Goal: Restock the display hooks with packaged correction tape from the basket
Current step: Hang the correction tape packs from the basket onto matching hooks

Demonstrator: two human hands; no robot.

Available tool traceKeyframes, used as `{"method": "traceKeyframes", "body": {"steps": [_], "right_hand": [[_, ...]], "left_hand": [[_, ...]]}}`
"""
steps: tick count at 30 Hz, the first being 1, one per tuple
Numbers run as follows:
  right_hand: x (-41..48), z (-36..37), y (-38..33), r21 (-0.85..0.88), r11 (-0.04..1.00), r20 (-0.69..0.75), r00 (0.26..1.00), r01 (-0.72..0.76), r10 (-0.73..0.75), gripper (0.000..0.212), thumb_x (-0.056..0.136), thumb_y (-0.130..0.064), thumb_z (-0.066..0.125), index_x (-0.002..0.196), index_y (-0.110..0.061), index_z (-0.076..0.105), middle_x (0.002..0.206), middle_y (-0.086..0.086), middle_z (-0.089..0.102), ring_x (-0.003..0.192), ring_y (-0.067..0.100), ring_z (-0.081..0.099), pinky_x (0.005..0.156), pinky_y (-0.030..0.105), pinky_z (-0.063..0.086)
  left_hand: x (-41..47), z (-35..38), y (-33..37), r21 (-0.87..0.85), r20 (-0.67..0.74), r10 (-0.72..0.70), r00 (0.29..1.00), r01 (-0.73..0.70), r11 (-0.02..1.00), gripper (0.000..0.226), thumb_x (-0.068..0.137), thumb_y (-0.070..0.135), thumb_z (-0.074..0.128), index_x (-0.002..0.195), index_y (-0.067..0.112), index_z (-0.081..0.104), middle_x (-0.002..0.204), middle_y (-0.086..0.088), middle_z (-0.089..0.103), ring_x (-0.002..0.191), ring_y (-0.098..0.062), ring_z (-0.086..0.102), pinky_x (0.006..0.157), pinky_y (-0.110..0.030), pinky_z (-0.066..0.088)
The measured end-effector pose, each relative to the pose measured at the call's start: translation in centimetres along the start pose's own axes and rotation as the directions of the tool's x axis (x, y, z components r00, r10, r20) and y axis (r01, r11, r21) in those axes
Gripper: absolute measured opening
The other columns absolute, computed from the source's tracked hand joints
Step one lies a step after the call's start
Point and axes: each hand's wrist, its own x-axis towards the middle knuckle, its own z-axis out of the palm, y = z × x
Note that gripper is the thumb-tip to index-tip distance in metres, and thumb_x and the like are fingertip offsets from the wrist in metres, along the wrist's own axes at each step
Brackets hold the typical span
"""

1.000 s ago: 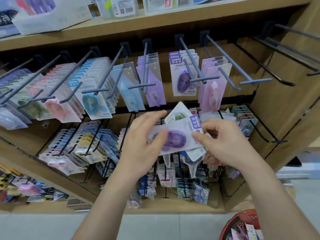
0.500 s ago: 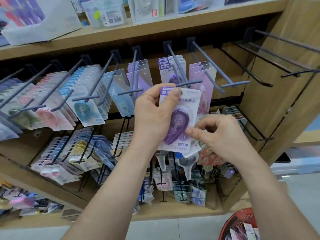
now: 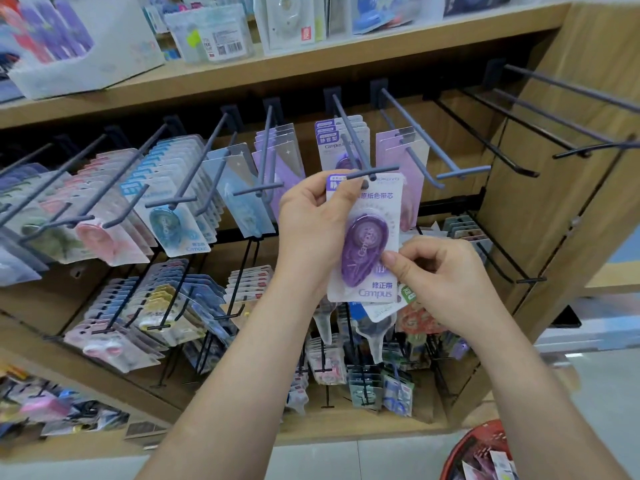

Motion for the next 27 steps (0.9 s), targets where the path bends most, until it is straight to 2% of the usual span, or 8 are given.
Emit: {"method": "traceKeyframes", "body": {"steps": [4, 8, 11, 13, 16, 19, 23, 27], "right_hand": [[0.1, 0.5, -0.4, 0.032, 0.999, -0.076, 0.997, -0.028, 0.03, 0.026, 0.089, -0.029, 0.069, 0.066, -0.017, 0.071, 0.064, 0.009, 0.063, 0.055, 0.013, 0.048, 0.055, 0.03, 0.04], [0.4, 1.0, -0.6, 0.056, 0.998, -0.146, 0.988, -0.036, 0.043, 0.023, 0.089, -0.032, 0.07, 0.073, -0.017, 0.075, 0.069, 0.009, 0.07, 0.067, 0.028, 0.062, 0.061, 0.037, 0.048], [0.4, 1.1, -0.3, 0.074, 0.994, -0.207, 0.974, -0.078, 0.092, 0.025, 0.086, -0.035, 0.074, 0.07, -0.017, 0.074, 0.057, 0.003, 0.065, 0.054, 0.024, 0.05, 0.053, 0.033, 0.041], [0.2, 0.8, 0.4, 0.031, 0.993, -0.242, 0.963, -0.116, 0.12, 0.027, 0.081, -0.035, 0.079, 0.063, -0.017, 0.069, 0.044, -0.006, 0.045, 0.045, 0.013, 0.035, 0.049, 0.027, 0.031], [-0.3, 0.2, 1.0, -0.034, 0.99, -0.237, 0.963, -0.139, 0.127, 0.031, 0.079, -0.028, 0.082, 0.061, -0.015, 0.06, 0.055, 0.011, 0.055, 0.046, 0.012, 0.04, 0.047, 0.027, 0.033], [-0.8, -0.2, 1.4, -0.002, 0.986, -0.223, 0.961, -0.165, 0.16, 0.029, 0.079, -0.018, 0.082, 0.066, -0.016, 0.055, 0.069, 0.005, 0.062, 0.055, 0.014, 0.059, 0.044, 0.03, 0.041], [-1.1, -0.9, 1.2, 0.049, 0.99, -0.181, 0.973, -0.134, 0.141, 0.034, 0.078, -0.015, 0.081, 0.08, -0.027, 0.05, 0.082, -0.003, 0.064, 0.077, 0.02, 0.066, 0.054, 0.042, 0.054], [-0.8, -1.1, 0.3, 0.177, 0.976, -0.133, 0.98, -0.126, 0.151, 0.04, 0.076, -0.01, 0.081, 0.103, -0.029, 0.057, 0.082, -0.015, 0.069, 0.07, 0.001, 0.066, 0.055, 0.019, 0.053]], "left_hand": [[-1.3, -1.5, -0.6, 0.194, -0.046, 0.088, 0.995, -0.078, 0.978, 0.025, 0.094, 0.016, 0.065, 0.107, 0.034, 0.055, 0.093, 0.004, 0.069, 0.078, -0.002, 0.065, 0.07, -0.023, 0.055], [-4.2, -3.3, -1.6, 0.225, 0.165, -0.014, 0.986, -0.024, 0.974, 0.046, 0.085, 0.004, 0.074, 0.117, 0.033, 0.058, 0.097, -0.004, 0.075, 0.086, -0.019, 0.074, 0.076, -0.034, 0.06], [-3.2, -3.5, -2.1, 0.242, 0.023, -0.014, 1.0, 0.008, 0.97, 0.045, 0.083, 0.009, 0.077, 0.122, 0.028, 0.063, 0.089, -0.002, 0.076, 0.077, -0.011, 0.073, 0.069, -0.023, 0.058], [-1.5, -3.1, -2.5, 0.302, -0.058, 0.019, 0.998, 0.0, 0.953, 0.043, 0.083, 0.014, 0.078, 0.123, 0.025, 0.066, 0.084, 0.003, 0.075, 0.071, -0.004, 0.069, 0.065, -0.017, 0.054], [1.6, -2.2, -3.7, 0.373, -0.13, 0.061, 0.99, -0.009, 0.928, 0.043, 0.084, 0.019, 0.078, 0.125, 0.024, 0.067, 0.085, 0.007, 0.071, 0.071, 0.005, 0.063, 0.065, -0.01, 0.05], [4.2, -1.3, -4.6, 0.517, -0.163, 0.111, 0.98, -0.011, 0.856, 0.044, 0.086, 0.027, 0.075, 0.129, 0.027, 0.065, 0.108, -0.001, 0.073, 0.1, -0.012, 0.065, 0.086, -0.025, 0.053], [5.6, -0.9, -5.1, 0.615, -0.132, 0.109, 0.985, -0.004, 0.789, 0.045, 0.092, 0.029, 0.068, 0.137, 0.03, 0.057, 0.123, 0.002, 0.067, 0.112, -0.018, 0.059, 0.092, -0.026, 0.046], [3.2, -1.8, -5.0, 0.615, -0.083, 0.042, 0.996, 0.018, 0.789, 0.041, 0.099, 0.038, 0.055, 0.139, 0.029, 0.054, 0.128, 0.008, 0.062, 0.112, -0.008, 0.058, 0.102, -0.03, 0.045]]}}
